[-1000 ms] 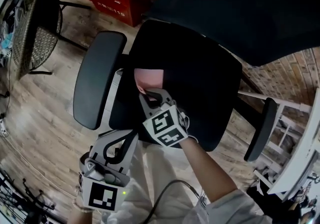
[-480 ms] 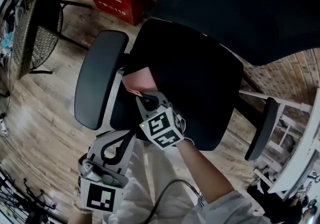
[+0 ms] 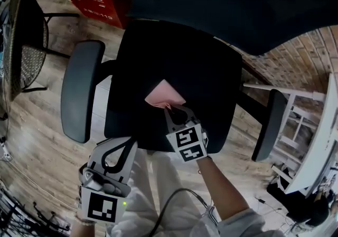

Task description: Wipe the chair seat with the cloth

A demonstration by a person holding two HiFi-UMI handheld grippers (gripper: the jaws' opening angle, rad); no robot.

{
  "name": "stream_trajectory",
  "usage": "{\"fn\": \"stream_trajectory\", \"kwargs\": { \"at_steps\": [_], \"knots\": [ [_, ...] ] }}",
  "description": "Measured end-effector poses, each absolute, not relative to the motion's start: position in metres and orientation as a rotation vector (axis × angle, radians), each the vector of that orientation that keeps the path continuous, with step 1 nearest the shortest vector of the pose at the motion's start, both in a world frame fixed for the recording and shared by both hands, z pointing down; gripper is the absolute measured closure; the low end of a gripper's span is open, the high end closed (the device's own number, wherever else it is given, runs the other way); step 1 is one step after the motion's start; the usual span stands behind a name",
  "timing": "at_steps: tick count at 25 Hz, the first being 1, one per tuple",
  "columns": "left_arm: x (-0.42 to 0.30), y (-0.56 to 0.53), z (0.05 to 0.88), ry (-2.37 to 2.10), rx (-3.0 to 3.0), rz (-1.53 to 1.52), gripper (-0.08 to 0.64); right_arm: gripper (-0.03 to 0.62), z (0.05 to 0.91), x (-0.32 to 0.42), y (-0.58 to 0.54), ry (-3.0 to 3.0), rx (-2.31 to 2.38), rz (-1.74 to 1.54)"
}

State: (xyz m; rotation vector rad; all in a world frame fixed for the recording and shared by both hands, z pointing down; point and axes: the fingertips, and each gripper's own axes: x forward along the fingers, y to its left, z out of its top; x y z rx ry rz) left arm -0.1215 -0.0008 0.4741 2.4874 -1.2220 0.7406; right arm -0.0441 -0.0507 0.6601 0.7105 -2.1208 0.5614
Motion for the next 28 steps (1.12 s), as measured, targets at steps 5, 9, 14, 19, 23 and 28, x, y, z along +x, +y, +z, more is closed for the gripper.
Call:
{"fn": "stream_trajectory", "kwargs": {
  "at_steps": [5, 9, 14, 19, 23, 28],
  "knots": [
    [-0.102, -0.007, 0.475, -1.158, 2.524, 0.754, 0.541, 0.543, 0.661, 0.031, -0.049, -2.003, 0.887, 0.597],
    [-0.086, -0.011, 0.476, -1.124, 2.541, 0.759, 0.541, 0.543, 0.66, 0.09, -0.044, -1.907, 1.018, 0.618],
    [-0.072, -0.015, 0.476, -1.086, 2.563, 0.772, 0.541, 0.543, 0.652, 0.154, -0.026, -1.802, 1.12, 0.63],
    [-0.062, -0.015, 0.472, -1.041, 2.595, 0.785, 0.541, 0.543, 0.646, 0.204, -0.007, -1.701, 1.198, 0.64],
    [-0.062, -0.014, 0.469, -1.049, 2.593, 0.78, 0.541, 0.543, 0.646, 0.214, 0.0, -1.671, 1.223, 0.661],
    [-0.067, -0.012, 0.466, -1.07, 2.572, 0.766, 0.541, 0.543, 0.651, 0.194, 0.004, -1.696, 1.213, 0.722]
  ]
}}
